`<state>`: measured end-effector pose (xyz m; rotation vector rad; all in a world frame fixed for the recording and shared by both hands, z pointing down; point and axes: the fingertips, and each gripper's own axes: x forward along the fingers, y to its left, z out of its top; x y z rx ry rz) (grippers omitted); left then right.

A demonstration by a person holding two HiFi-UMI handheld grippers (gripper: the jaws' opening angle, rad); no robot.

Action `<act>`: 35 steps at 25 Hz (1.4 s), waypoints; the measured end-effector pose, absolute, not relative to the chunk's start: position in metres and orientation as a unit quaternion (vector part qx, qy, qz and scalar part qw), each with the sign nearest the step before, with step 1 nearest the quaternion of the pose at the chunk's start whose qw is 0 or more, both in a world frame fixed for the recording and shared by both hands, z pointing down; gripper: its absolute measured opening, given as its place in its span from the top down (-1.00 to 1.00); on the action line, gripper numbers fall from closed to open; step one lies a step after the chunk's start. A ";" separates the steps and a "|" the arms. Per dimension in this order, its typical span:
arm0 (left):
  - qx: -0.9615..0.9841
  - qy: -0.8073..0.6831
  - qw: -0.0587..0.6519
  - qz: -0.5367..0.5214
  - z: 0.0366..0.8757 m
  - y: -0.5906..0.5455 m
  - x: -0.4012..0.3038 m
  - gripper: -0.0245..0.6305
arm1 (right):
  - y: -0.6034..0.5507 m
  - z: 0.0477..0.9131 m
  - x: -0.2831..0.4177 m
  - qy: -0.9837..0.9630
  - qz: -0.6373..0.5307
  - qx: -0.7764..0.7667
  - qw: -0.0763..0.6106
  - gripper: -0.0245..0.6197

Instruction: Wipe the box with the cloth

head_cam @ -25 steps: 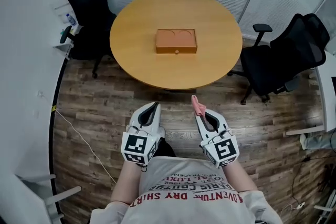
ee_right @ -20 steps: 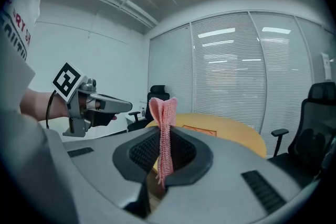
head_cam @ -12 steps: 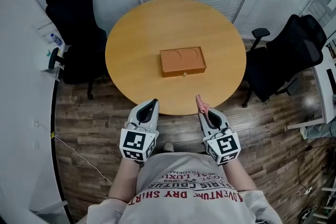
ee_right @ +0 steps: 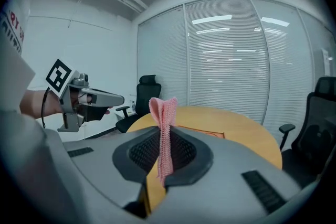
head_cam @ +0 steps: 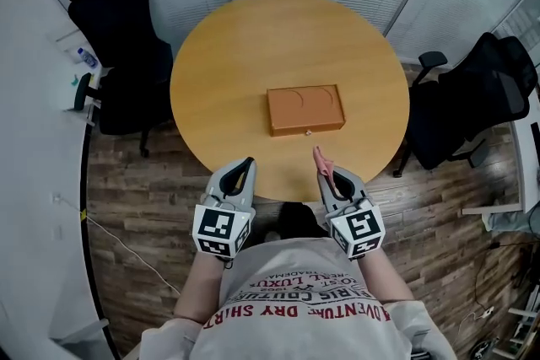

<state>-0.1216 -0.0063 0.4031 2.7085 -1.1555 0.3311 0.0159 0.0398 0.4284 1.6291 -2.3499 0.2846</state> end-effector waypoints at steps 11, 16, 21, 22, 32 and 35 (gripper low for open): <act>0.886 -0.433 0.116 0.119 0.425 -0.104 -0.112 0.90 | -0.082 0.453 0.023 -0.837 0.120 0.506 0.171 0.83; 0.878 -0.446 0.128 0.121 0.436 -0.141 -0.106 0.90 | -0.128 0.467 0.028 -0.844 0.123 0.483 0.200 0.83; 0.874 -0.450 0.136 0.123 0.447 -0.171 -0.098 0.90 | -0.170 0.491 0.030 -0.846 0.107 0.454 0.258 0.83; 0.873 -0.451 0.138 0.125 0.450 -0.176 -0.097 0.90 | -0.177 0.495 0.029 -0.846 0.101 0.446 0.274 0.83; 0.861 -0.460 0.159 0.149 0.480 -0.199 -0.100 0.90 | -0.230 0.556 0.021 -0.810 -0.005 0.378 0.448 0.83; 0.858 -0.462 0.167 0.149 0.484 -0.204 -0.104 0.90 | -0.240 0.573 0.020 -0.790 -0.044 0.354 0.499 0.83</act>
